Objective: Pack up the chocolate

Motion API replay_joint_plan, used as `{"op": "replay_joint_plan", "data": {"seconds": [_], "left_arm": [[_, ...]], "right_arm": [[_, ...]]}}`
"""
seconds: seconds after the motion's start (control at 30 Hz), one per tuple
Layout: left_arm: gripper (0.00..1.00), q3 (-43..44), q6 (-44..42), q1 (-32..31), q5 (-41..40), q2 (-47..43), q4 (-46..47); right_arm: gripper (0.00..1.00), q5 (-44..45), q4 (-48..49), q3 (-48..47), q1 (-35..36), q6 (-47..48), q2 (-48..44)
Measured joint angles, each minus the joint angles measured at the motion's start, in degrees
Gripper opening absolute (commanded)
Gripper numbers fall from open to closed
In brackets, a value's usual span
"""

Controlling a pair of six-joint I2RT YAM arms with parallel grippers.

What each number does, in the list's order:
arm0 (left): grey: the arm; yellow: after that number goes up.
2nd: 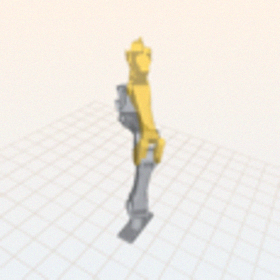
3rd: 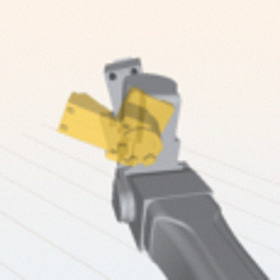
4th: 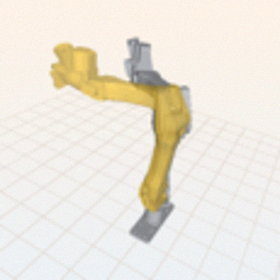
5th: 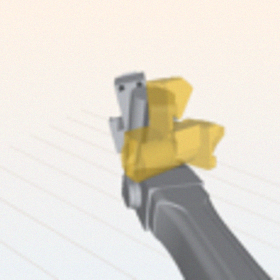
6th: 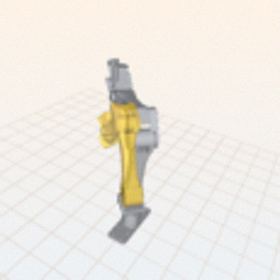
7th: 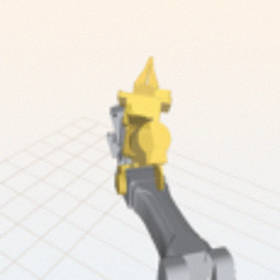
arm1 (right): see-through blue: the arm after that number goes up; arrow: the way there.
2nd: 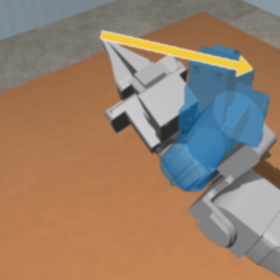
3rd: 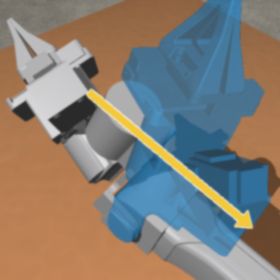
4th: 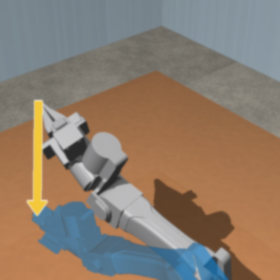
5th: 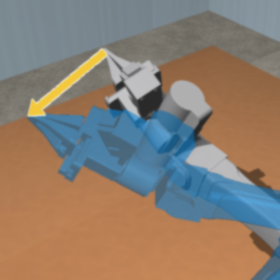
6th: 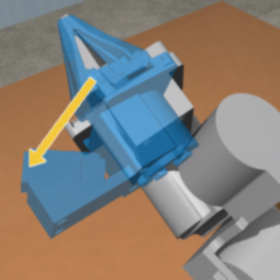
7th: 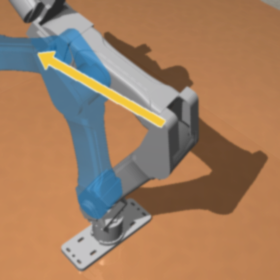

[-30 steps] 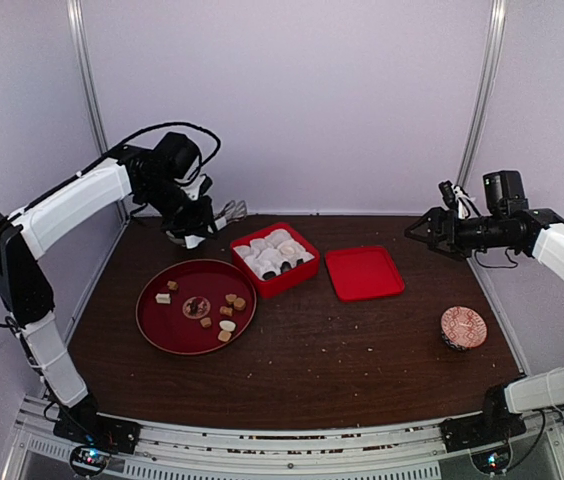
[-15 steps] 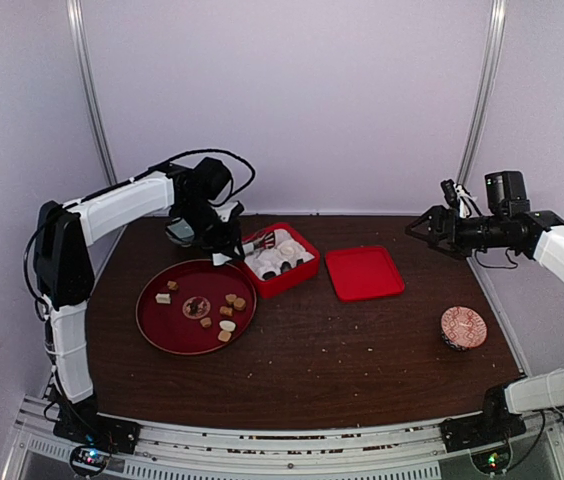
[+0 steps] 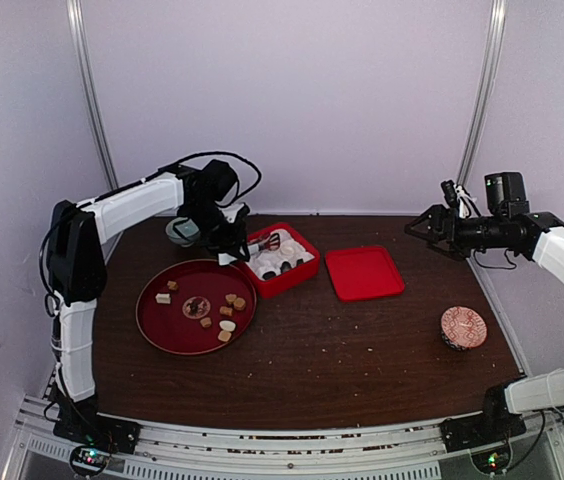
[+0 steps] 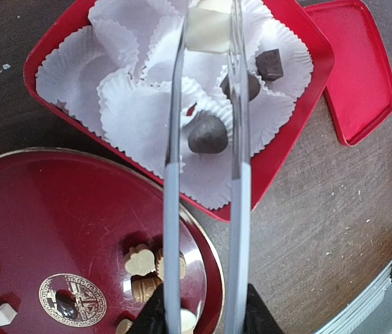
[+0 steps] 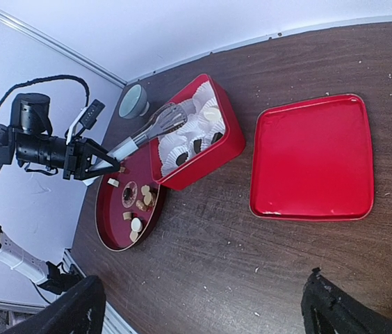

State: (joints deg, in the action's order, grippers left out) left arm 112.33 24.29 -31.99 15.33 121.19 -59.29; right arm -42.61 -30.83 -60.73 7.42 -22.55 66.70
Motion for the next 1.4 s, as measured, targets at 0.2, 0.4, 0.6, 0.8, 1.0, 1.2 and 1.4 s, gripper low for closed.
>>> {"op": "replay_joint_plan", "data": {"seconds": [0.2, 0.4, 0.6, 0.8, 1.0, 1.2, 1.4], "left_arm": [[0.31, 0.98, -0.42, 0.00, 0.15, 1.64, -0.87], [0.40, 1.64, -0.81, 0.00, 0.22, 2.32, -1.62], [0.41, 4.42, -1.22, 0.00, 0.31, 2.29, -3.54], [0.41, 3.13, -1.09, 0.35, -0.09, -0.31, -4.22], [0.41, -6.23, 0.20, 2.49, -1.66, -12.28, -5.33], [0.41, -18.23, 2.86, 6.67, -4.24, -25.99, -6.45], [0.41, -31.06, 7.02, 8.87, -6.56, -34.86, -8.96]], "right_arm": [[1.00, -0.09, 0.46, 0.00, 0.00, -0.42, 0.24], [1.00, -0.61, 0.66, 0.00, 0.00, -0.46, 0.76], [1.00, -0.63, 0.66, 0.00, 0.00, -0.37, 0.81], [1.00, -0.76, 1.27, 0.00, 0.00, -0.42, 0.81], [1.00, -1.66, 3.52, 0.33, 0.00, -1.25, 0.72], [1.00, -2.67, 5.81, 0.96, 0.02, -2.49, 0.70], [1.00, -2.95, 6.75, 2.10, 0.02, -3.67, 0.83]]}}
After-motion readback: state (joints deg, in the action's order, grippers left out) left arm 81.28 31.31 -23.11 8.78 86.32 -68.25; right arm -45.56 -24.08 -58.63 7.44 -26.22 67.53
